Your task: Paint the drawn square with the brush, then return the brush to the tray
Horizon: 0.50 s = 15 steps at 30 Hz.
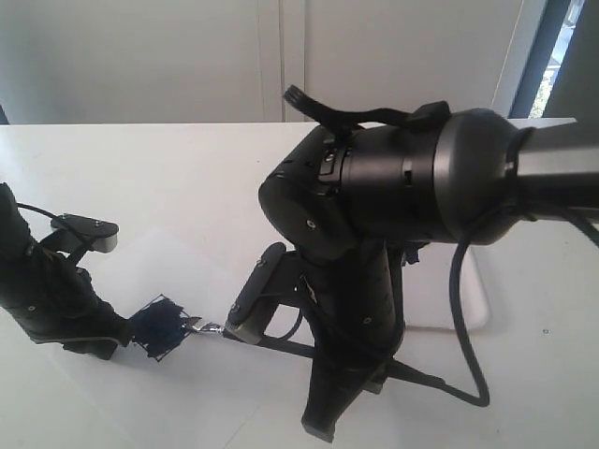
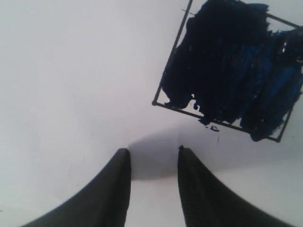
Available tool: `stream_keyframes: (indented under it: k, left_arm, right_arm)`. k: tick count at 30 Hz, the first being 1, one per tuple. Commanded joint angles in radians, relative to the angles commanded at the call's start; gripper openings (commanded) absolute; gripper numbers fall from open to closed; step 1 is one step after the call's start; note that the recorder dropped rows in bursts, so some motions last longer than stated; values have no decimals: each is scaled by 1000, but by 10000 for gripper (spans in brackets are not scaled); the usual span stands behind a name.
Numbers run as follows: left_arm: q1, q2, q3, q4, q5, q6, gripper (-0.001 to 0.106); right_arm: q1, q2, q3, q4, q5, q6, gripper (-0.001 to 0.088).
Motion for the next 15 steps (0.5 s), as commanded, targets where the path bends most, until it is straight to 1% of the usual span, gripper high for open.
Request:
stream_keyframes:
  k: [10, 15]
  left_arm:
    - [0, 0, 0, 0, -12, 0, 397]
    - [0, 0, 0, 0, -12, 0, 397]
  right_arm:
    - [0, 2, 0, 0, -64, 0, 0]
    - [0, 24, -6, -2, -95, 0, 0]
